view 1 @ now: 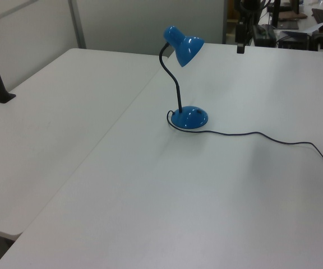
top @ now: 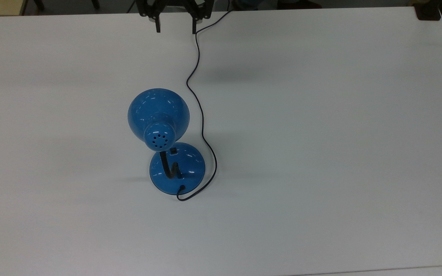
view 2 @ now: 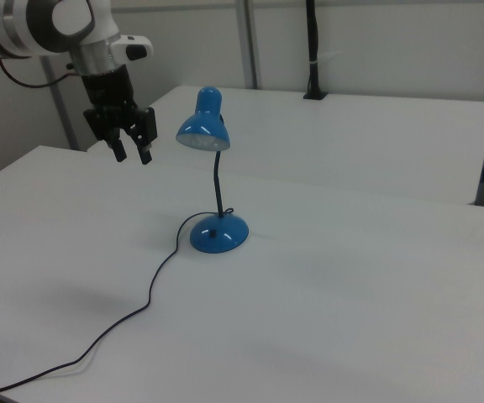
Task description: Turn on the lamp
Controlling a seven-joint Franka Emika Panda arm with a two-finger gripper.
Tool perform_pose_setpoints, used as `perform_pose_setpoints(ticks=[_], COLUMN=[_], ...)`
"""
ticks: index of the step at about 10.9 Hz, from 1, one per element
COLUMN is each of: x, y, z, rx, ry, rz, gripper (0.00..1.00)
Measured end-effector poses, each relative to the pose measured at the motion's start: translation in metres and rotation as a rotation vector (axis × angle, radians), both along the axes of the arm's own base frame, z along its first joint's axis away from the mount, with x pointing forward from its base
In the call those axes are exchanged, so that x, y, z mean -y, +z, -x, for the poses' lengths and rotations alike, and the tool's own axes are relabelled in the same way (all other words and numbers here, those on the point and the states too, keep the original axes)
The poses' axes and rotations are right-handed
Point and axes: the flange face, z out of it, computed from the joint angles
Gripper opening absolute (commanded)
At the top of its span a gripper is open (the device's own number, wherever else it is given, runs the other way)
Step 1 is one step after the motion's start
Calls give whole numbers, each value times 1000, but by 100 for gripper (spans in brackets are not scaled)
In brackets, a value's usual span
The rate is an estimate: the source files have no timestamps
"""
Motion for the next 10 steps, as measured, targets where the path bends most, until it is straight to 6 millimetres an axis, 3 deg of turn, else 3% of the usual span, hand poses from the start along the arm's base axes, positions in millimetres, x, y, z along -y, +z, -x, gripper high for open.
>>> perform_pose_setpoints(ticks=[2,10], x=[0,0], y=[0,-2], z=[0,-1], rx=[-1,-10], ry=[1,76], rz=[0,2], gripper=[1,0])
